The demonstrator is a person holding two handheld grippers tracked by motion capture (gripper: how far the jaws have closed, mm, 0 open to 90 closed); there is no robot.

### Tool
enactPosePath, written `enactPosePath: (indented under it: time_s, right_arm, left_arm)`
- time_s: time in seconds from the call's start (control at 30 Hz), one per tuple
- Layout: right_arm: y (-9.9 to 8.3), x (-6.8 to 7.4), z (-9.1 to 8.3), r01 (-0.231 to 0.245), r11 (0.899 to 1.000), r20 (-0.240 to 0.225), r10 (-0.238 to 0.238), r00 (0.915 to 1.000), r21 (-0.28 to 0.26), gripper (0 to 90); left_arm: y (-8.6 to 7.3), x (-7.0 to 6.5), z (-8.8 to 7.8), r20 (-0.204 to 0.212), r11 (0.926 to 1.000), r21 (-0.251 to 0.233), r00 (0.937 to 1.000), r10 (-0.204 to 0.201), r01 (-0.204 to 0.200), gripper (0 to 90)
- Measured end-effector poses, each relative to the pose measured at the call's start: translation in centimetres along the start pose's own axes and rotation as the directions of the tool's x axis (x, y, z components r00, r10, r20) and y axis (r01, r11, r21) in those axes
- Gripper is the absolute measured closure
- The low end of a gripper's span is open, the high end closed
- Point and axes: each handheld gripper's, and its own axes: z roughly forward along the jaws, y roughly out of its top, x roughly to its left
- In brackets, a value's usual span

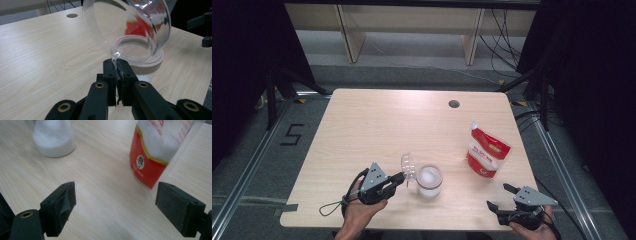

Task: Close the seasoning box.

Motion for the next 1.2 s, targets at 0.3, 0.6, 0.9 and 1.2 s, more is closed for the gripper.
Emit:
enactPosePath:
  time_s: [0.3, 0.6, 0.9, 1.2]
  right_arm:
    - [0.06, -0.10, 0.02, 0.039, 0.999, 0.015, -0.039, 0.9992, -0.025, 17.1]
    - [0.07, 0.06, 0.01, 0.019, 1.000, 0.001, -0.019, 0.9998, -0.012, 17.2]
    - [0.06, 0.10, 0.07, 0.024, 1.000, 0.002, -0.024, 0.9997, -0.012, 17.3]
    - [0.06, 0.07, 0.20, 0.037, 0.999, 0.000, -0.037, 0.9993, -0.025, 17.3]
  left_arm:
    - [0.06, -0.10, 0.13, 0.002, 1.0000, -0.008, 1.0000, 0.003, -0.003, 84.9]
    - [0.20, -0.24, 0.19, -0.005, 0.9999, 0.002, 0.9999, 0.013, -0.013, 85.1]
    - [0.34, -0.30, 0.30, 0.005, 0.9999, 0.000, 0.9999, 0.013, -0.013, 84.5]
    - [0.39, -0.46, 0.52, 0.006, 0.9998, 0.004, 0.9998, 0.017, -0.017, 84.0]
